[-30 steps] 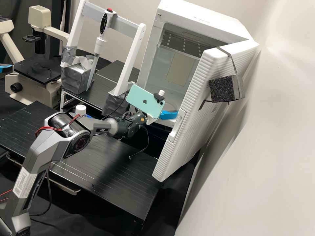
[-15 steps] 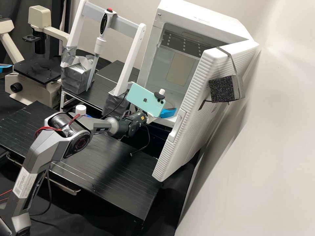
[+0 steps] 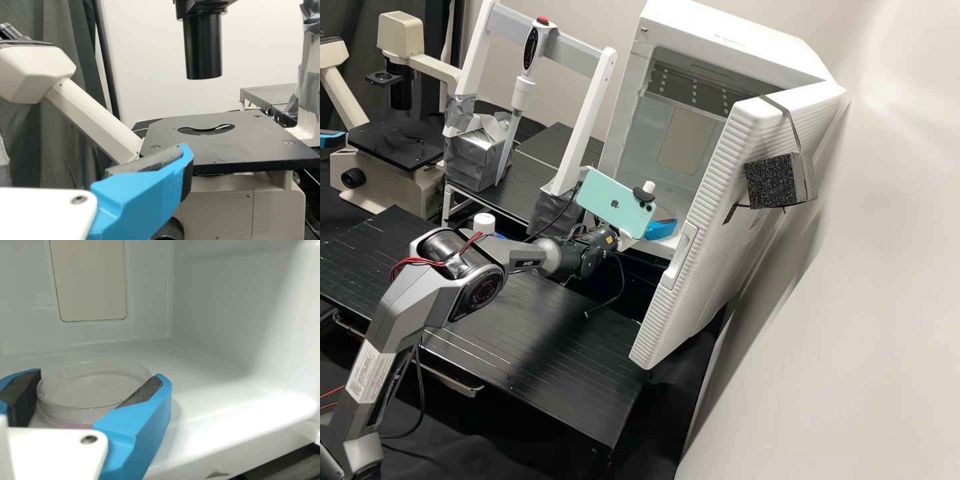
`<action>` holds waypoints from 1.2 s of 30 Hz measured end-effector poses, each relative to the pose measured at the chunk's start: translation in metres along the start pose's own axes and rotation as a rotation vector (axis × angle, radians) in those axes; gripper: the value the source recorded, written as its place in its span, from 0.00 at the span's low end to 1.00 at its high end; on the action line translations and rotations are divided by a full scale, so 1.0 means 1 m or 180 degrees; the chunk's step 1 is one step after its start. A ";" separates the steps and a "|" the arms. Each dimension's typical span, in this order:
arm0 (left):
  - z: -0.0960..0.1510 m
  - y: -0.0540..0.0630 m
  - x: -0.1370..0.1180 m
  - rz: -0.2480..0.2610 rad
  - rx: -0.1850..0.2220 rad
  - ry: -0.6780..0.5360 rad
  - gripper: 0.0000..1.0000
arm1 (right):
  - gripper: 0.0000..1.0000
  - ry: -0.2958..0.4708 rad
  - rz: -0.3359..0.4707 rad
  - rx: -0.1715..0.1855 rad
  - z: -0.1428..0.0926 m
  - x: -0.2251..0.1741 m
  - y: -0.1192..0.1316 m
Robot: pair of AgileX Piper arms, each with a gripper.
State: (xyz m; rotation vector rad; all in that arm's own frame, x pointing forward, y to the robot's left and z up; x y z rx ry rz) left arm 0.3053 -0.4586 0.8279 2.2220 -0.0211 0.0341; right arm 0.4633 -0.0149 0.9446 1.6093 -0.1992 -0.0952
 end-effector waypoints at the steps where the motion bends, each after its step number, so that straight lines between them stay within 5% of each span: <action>1: 0.000 0.000 0.000 0.0000 0.0000 0.0000 1.00 | 0.00 0.0008 0.0005 0.0000 -0.001 -0.002 0.001; 15: 0.000 0.000 0.000 0.0000 0.0000 0.0000 1.00 | 0.00 -0.0025 0.0225 0.0063 0.001 -0.042 0.033; 28: 0.000 0.000 0.000 0.0000 0.0000 0.0000 1.00 | 0.00 0.0143 0.0367 0.0104 -0.002 -0.076 0.037; 36: 0.000 0.000 0.000 0.0000 0.0000 0.0000 1.00 | 0.00 0.0222 0.0526 0.0166 0.022 -0.120 0.037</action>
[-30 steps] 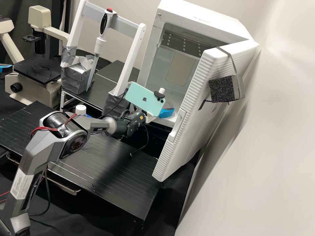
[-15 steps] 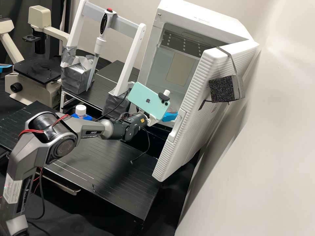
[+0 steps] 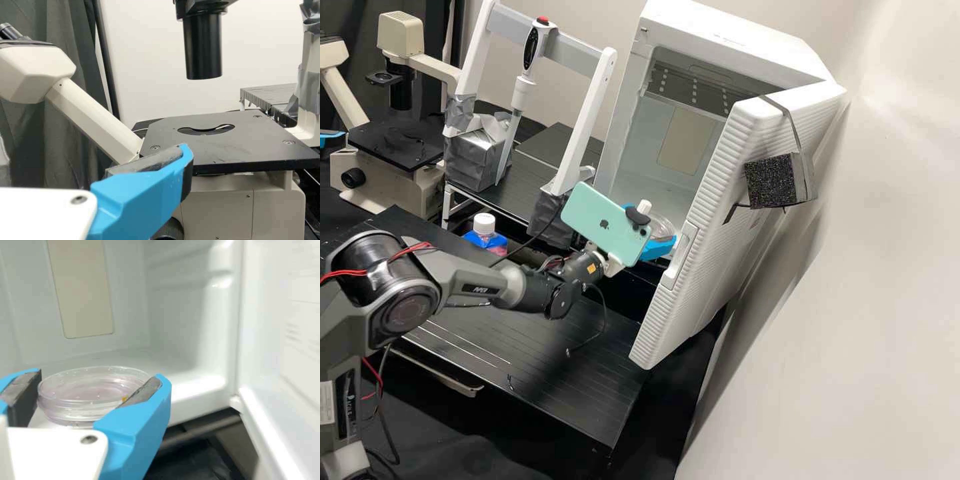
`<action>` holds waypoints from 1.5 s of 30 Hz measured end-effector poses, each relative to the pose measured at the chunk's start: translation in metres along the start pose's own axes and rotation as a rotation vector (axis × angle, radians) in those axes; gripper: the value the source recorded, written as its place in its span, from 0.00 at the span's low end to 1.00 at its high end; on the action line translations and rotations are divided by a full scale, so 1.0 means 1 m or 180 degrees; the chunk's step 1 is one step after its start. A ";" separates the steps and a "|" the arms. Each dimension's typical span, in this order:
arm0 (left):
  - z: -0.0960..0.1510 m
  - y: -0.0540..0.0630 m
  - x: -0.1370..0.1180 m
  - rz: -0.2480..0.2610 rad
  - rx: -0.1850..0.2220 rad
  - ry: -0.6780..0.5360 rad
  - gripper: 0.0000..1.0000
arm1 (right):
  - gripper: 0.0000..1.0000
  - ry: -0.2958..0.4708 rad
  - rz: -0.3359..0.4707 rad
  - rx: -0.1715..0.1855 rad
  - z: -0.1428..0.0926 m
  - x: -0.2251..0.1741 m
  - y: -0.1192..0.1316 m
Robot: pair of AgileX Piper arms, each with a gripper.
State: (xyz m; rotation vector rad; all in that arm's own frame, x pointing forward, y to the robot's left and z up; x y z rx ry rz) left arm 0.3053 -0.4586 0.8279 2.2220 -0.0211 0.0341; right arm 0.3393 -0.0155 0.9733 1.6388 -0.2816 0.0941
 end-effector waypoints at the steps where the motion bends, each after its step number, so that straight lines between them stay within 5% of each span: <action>1: 0.000 0.000 0.000 0.0000 0.0000 0.0000 1.00 | 0.00 0.0006 0.0018 -0.0003 0.003 -0.006 0.001; 8: 0.000 0.000 0.000 0.0000 0.0000 0.0000 1.00 | 0.00 0.0178 0.0007 -0.0014 0.011 -0.046 -0.005; 17: 0.000 0.000 0.000 0.0000 0.0000 0.0000 1.00 | 0.00 0.0546 -0.0390 -0.0121 0.002 -0.093 -0.038; 24: 0.000 0.000 0.000 0.0000 0.0000 0.0000 1.00 | 0.00 0.0988 -0.0777 -0.0207 -0.029 -0.123 -0.067; 33: 0.000 0.000 0.000 0.0000 0.0000 0.0000 1.00 | 0.00 0.1777 -0.1213 -0.0160 -0.086 -0.159 -0.099; 40: 0.000 0.000 0.000 0.0000 0.0000 0.0000 1.00 | 0.00 0.1984 -0.1584 -0.0239 -0.109 -0.169 -0.122; 45: 0.000 0.000 0.000 0.0000 0.0000 0.0000 1.00 | 0.00 0.2060 -0.1719 -0.0160 -0.128 -0.161 -0.134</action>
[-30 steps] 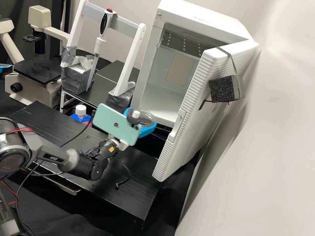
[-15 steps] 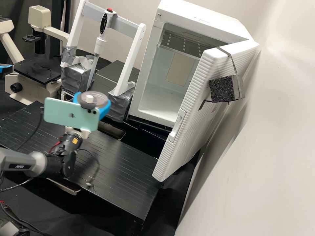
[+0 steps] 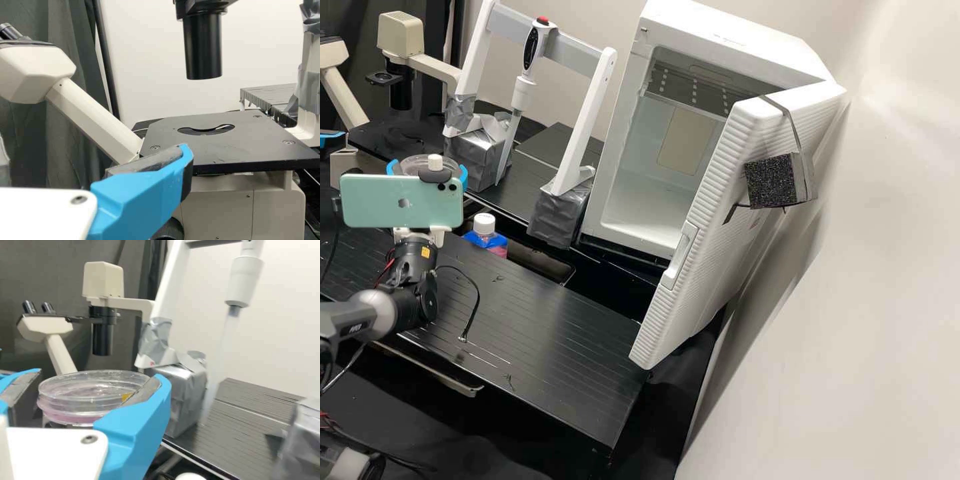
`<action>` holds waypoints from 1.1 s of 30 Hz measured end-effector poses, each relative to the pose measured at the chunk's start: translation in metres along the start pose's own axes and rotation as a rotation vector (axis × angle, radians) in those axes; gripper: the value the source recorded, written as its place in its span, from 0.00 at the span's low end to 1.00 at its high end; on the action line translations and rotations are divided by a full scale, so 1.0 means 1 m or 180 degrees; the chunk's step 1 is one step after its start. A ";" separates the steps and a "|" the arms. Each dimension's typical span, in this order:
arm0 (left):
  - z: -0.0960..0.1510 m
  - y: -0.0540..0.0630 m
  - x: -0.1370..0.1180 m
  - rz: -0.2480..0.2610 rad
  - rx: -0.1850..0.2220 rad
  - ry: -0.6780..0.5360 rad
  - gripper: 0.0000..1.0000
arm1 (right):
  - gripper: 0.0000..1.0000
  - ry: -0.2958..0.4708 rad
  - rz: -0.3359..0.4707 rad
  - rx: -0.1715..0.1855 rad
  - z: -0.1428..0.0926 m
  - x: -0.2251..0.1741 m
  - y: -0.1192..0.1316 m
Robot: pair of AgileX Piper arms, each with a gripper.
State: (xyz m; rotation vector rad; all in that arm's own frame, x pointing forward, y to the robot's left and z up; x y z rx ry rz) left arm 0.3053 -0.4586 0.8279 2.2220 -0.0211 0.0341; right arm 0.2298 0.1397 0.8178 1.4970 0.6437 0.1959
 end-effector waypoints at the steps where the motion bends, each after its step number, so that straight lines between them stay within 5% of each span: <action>1: 0.000 0.000 0.000 0.0000 0.0000 0.0000 1.00 | 0.00 0.0022 -0.0003 0.0000 -0.001 0.005 0.000; 15: 0.000 0.000 0.000 0.0000 0.0000 0.0000 1.00 | 0.00 0.0223 -0.0102 -0.0184 -0.018 0.050 -0.005; 33: 0.000 0.000 0.000 0.0000 0.0000 0.0000 1.00 | 0.00 0.0462 -0.0370 -0.0082 -0.024 0.127 -0.035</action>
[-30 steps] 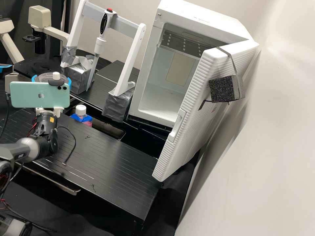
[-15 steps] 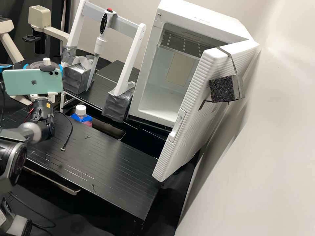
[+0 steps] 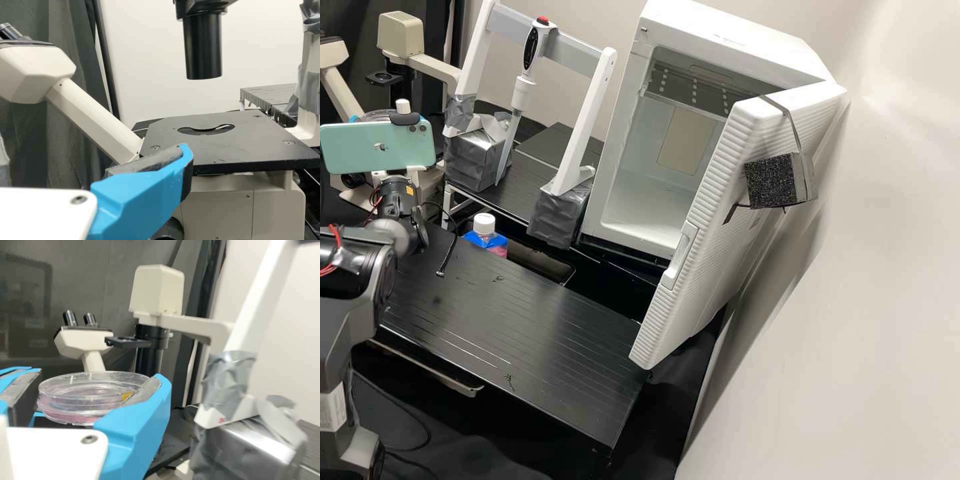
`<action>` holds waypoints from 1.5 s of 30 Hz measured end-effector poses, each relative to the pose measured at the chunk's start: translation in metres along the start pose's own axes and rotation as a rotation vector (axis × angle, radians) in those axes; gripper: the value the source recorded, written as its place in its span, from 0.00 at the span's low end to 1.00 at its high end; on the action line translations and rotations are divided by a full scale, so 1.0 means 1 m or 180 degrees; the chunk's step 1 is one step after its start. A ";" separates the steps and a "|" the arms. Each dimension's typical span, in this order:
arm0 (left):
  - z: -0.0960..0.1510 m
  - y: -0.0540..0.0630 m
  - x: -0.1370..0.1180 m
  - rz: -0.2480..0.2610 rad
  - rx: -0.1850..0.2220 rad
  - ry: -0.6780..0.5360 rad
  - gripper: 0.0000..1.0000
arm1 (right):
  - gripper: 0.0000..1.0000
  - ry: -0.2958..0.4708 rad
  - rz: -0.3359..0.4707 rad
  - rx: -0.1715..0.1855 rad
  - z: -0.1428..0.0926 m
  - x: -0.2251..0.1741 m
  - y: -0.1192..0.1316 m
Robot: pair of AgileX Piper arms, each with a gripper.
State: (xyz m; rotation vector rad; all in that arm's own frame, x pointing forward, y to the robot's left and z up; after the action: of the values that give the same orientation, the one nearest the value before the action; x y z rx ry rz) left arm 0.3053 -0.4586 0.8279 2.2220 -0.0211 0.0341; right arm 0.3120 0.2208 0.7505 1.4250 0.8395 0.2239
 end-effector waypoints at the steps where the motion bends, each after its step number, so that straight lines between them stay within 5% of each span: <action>1: 0.000 0.000 0.000 0.0000 0.0000 0.0000 1.00 | 0.00 -0.0019 -0.0032 0.0003 0.002 0.006 -0.002; 15: 0.000 0.000 0.000 0.0000 0.0000 0.0000 1.00 | 0.00 -0.0123 -0.0185 0.0120 0.015 0.066 -0.027; 26: 0.000 0.000 0.000 0.0000 0.0000 0.0000 1.00 | 0.00 -0.0243 -0.0155 0.0439 0.036 0.091 -0.059; 32: 0.000 0.000 0.000 0.0000 0.0000 0.0000 1.00 | 0.00 -0.0215 0.0077 0.0626 0.044 0.093 -0.067; 40: 0.000 0.000 0.000 0.0000 0.0000 0.0000 1.00 | 0.00 -0.0015 0.0384 0.0356 0.039 0.098 -0.070; 45: 0.000 0.000 0.000 0.0000 0.0000 0.0000 1.00 | 0.00 -0.0008 0.0362 0.0352 0.041 0.105 -0.076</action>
State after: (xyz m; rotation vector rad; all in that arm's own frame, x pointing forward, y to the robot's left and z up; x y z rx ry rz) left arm 0.3053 -0.4586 0.8279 2.2220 -0.0211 0.0341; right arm 0.3856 0.2384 0.6379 1.5784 0.7794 0.2652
